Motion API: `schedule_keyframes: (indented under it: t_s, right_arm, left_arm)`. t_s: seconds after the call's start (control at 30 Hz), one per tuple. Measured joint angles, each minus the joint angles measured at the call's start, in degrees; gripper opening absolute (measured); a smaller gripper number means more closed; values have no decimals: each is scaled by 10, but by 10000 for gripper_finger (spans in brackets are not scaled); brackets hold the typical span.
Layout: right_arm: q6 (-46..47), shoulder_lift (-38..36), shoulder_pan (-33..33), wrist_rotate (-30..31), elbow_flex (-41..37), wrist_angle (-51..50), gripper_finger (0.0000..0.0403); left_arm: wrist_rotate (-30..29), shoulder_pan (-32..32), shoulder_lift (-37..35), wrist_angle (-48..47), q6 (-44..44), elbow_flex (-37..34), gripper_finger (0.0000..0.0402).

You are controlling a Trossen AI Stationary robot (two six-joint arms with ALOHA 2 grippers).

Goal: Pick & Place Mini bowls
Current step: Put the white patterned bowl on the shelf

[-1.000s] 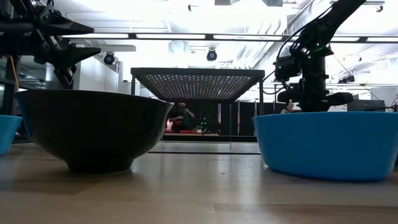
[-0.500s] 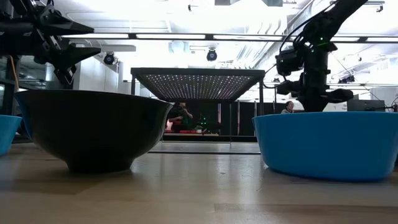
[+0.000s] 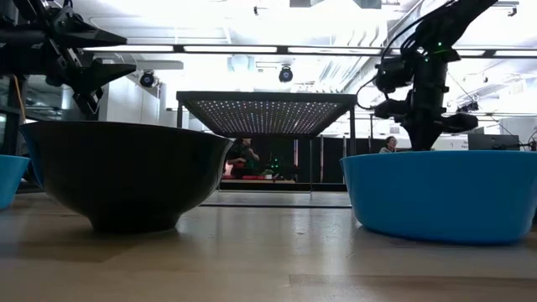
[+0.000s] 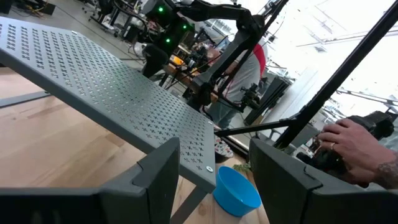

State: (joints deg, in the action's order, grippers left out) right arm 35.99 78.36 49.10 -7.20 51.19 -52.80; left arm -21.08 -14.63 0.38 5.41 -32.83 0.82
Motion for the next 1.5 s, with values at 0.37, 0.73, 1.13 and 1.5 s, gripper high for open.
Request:
schedule_keyframes:
  t_s: [0.37, 0.73, 1.13, 1.5]
  right_arm:
    - [-28, -1, -1, -1, 102, -68, 1]
    - [-48, -2, -41, -40, 205, -122, 1]
    - [-29, -2, -105, -57, 270, -122, 0]
    - [-9, 51, -131, -100, 342, -121, 0]
  left_arm:
    - [0, 0, 0, 0, 0, 0, 190]
    - [0, 0, 0, 0, 0, 0, 190]
    - [0, 0, 0, 0, 0, 0, 190]
    - [0, 0, 0, 0, 0, 0, 190]
